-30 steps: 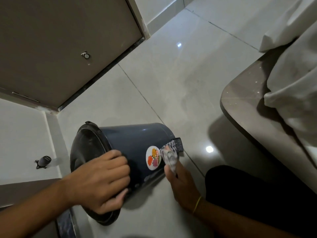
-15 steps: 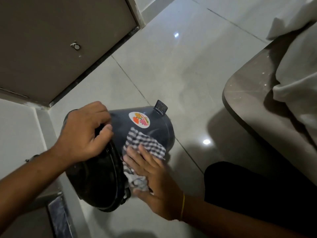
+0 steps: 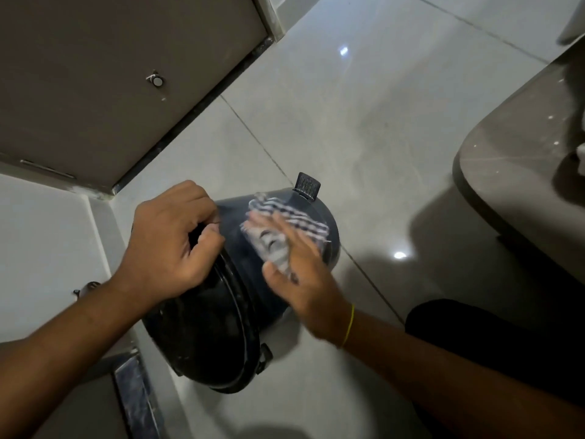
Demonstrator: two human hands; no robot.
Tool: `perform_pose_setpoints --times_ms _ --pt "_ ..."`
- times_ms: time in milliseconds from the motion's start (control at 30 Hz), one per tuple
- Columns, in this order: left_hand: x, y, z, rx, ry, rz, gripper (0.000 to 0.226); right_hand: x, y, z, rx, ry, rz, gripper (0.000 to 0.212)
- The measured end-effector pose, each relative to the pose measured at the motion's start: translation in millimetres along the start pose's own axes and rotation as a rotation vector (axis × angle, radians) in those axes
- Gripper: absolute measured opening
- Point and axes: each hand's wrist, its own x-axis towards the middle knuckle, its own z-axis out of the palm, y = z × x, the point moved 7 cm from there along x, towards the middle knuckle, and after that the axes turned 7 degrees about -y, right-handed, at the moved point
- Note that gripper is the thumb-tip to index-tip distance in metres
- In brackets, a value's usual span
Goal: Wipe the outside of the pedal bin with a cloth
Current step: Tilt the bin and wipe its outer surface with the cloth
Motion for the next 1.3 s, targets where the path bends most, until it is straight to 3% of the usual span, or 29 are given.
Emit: perform_pose_setpoints --times_ms 133,200,233,333,400,500,533,600,667,733,800,900,1033,1100,1167,1300 --pt "-4.8 -7.0 -3.7 -0.006 0.021 -0.005 0.028 -44.0 -9.6 34.8 -0.045 -0.186 -0.144 0.069" --pt "-8.8 -6.6 -4.4 0.001 0.006 0.014 0.026 -64.7 17.0 38.2 -0.025 -0.251 -0.098 0.081" --pt "-10.2 -6.3 -4.2 0.007 -0.005 0.023 0.026 -69.1 32.7 35.3 0.012 -0.234 -0.041 0.083" --pt "-11.2 -6.7 -4.6 0.017 -0.014 0.025 0.025 -52.6 74.4 5.3 0.186 0.022 0.223 0.07" --pt "-12.1 -5.9 -5.2 0.017 0.006 0.015 0.025 -26.0 103.7 -15.4 0.241 0.126 0.373 0.08" --pt "-16.7 1.3 -4.2 0.035 0.03 0.003 0.025 10.4 144.4 -23.6 0.205 0.146 0.45 0.107" --pt "-18.4 4.0 -2.6 0.043 0.033 -0.001 0.024 16.8 142.4 -20.8 0.183 0.146 0.444 0.106" --pt "-20.9 6.5 -0.4 0.05 0.044 -0.012 0.024 20.7 90.2 -15.9 0.098 0.129 0.351 0.082" --pt "-22.0 3.5 -1.2 0.042 0.068 -0.025 0.024 14.7 24.5 -0.4 0.006 0.033 0.168 0.062" --pt "-24.5 -2.4 -3.7 0.039 0.088 -0.037 0.025 -4.0 -21.6 22.3 -0.029 -0.125 -0.016 0.059" --pt "-26.5 -6.2 -5.0 0.033 0.092 -0.047 0.026 -23.2 -31.4 36.8 0.009 -0.193 -0.078 0.062" --pt "-27.1 -0.2 -6.6 0.048 0.055 0.032 0.029 -35.6 -17.2 33.0 -0.035 -0.172 -0.067 0.061" --pt "-53.4 33.8 0.6 0.146 -0.144 0.48 0.032 -30.7 2.4 12.5 -0.025 -0.095 -0.045 0.077" --pt "-79.9 38.9 10.7 0.223 -0.202 0.597 0.023 -20.3 14.3 5.7 0.055 -0.054 0.058 0.08" --pt "-97.6 29.4 18.4 0.296 -0.198 0.62 0.017 -10.0 24.2 5.1 0.129 -0.057 0.124 0.066" --pt "-84.5 1.5 20.1 0.229 -0.186 0.498 0.033 3.0 24.8 8.6 0.071 -0.112 0.121 0.061"
